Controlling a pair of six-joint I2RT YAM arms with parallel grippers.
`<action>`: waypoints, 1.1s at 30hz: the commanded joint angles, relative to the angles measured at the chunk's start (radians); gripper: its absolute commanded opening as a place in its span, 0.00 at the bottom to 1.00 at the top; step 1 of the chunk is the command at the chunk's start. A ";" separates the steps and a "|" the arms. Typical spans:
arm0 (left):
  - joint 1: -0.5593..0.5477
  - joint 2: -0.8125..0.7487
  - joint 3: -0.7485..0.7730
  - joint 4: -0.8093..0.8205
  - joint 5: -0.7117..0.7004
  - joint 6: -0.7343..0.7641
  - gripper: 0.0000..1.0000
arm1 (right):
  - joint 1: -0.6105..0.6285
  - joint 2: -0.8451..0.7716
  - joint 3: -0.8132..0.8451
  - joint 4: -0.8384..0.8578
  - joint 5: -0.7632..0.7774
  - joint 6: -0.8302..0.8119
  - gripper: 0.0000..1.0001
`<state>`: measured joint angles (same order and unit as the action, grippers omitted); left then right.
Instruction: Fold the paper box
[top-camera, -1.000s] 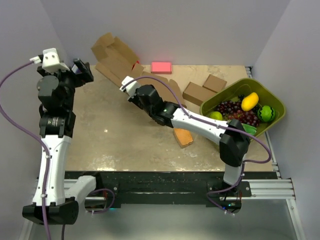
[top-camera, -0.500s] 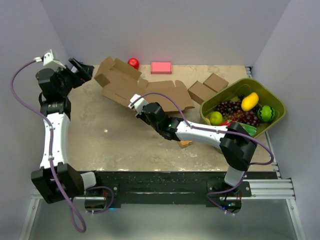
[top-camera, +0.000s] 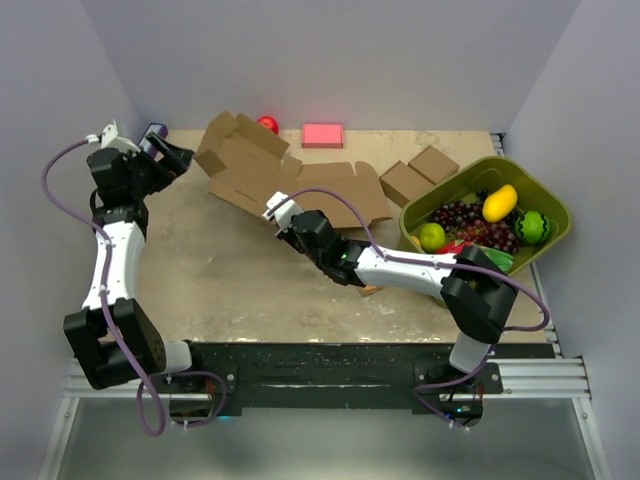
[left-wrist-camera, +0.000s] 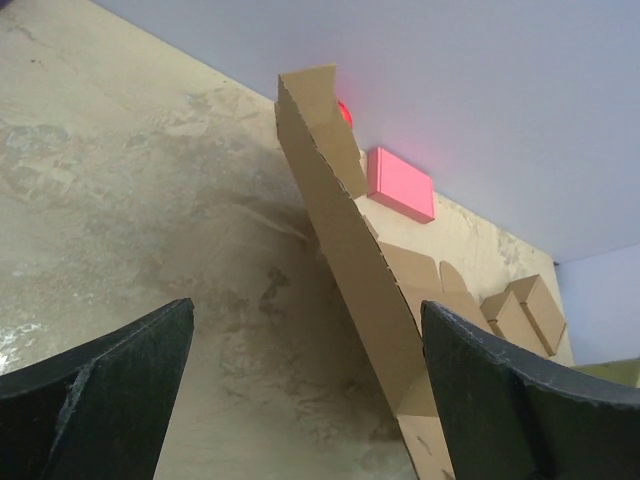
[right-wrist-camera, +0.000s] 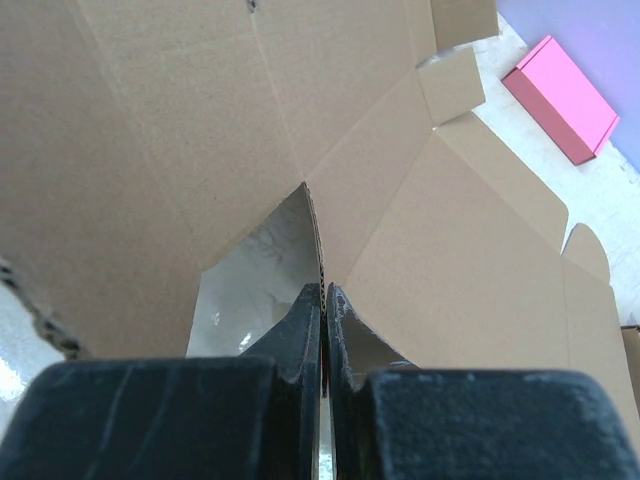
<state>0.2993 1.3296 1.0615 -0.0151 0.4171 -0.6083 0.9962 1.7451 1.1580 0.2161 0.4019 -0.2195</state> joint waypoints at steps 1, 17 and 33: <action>0.004 0.011 -0.003 0.113 0.025 -0.091 1.00 | 0.001 -0.053 -0.006 0.080 0.012 0.031 0.00; 0.000 0.214 0.109 0.227 0.170 -0.169 1.00 | 0.010 0.013 0.002 0.080 0.006 0.014 0.00; 0.004 0.290 0.092 0.207 0.262 -0.156 0.98 | 0.018 0.067 -0.026 0.078 0.021 -0.015 0.00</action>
<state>0.2989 1.5597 1.1015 0.3130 0.6334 -0.8555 1.0126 1.7966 1.1385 0.2577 0.3985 -0.2333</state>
